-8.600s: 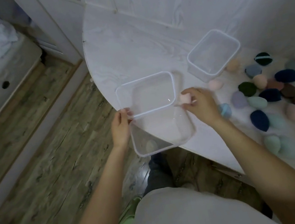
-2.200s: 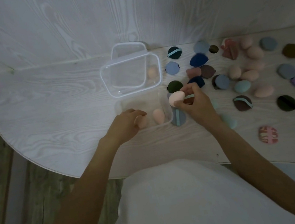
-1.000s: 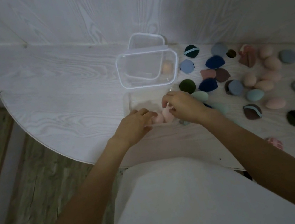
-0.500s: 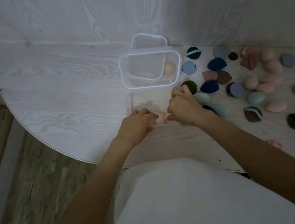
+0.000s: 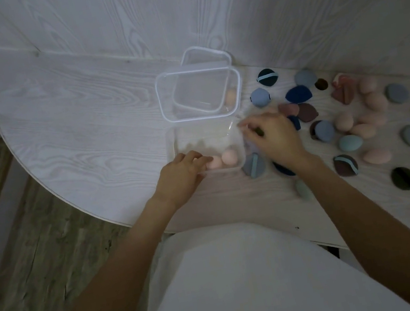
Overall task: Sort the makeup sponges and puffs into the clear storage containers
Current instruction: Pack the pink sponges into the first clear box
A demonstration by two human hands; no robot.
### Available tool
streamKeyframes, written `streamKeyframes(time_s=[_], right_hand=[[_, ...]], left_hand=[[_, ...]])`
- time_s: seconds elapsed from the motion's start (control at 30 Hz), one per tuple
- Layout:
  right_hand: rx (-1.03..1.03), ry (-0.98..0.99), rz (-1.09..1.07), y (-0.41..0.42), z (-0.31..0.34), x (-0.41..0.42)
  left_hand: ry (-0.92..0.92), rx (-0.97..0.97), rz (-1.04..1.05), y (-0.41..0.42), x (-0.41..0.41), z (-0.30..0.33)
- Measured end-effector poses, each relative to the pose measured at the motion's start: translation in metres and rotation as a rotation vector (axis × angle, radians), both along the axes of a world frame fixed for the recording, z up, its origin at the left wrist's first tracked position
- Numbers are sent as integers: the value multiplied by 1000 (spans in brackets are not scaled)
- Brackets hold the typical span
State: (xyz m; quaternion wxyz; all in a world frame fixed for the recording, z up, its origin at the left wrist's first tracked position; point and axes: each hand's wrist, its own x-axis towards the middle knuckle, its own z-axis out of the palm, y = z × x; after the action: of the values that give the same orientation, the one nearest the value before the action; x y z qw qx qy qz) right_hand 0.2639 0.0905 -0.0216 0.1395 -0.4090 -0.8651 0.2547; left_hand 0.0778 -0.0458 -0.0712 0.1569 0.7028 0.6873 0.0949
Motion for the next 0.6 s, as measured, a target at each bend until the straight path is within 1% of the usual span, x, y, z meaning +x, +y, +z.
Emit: streamKeyframes(time_s=[0.07, 0.13, 0.2, 0.33, 0.4, 0.47, 0.6], right_hand=[[-52, 54, -164, 25, -4, 7], [-74, 12, -201, 50, -15, 10], [-80, -53, -140, 70, -28, 3], [-104, -200, 20, 95, -49, -38], [-114, -267, 28, 102, -56, -52], [-129, -254, -12, 102, -58, -53], [-64, -153, -158, 81, -42, -25]], left_hand=[[-7, 50, 7, -3, -2, -4], [-21, 67, 14, -4, -1, -7], [-46, 70, 24, -3, 1, -7], [-74, 47, 47, 0, 0, -5], [-74, 39, 52, 1, 0, -4], [-73, 38, 58, 2, 0, -5], [-86, 25, 64, 5, 0, -4]])
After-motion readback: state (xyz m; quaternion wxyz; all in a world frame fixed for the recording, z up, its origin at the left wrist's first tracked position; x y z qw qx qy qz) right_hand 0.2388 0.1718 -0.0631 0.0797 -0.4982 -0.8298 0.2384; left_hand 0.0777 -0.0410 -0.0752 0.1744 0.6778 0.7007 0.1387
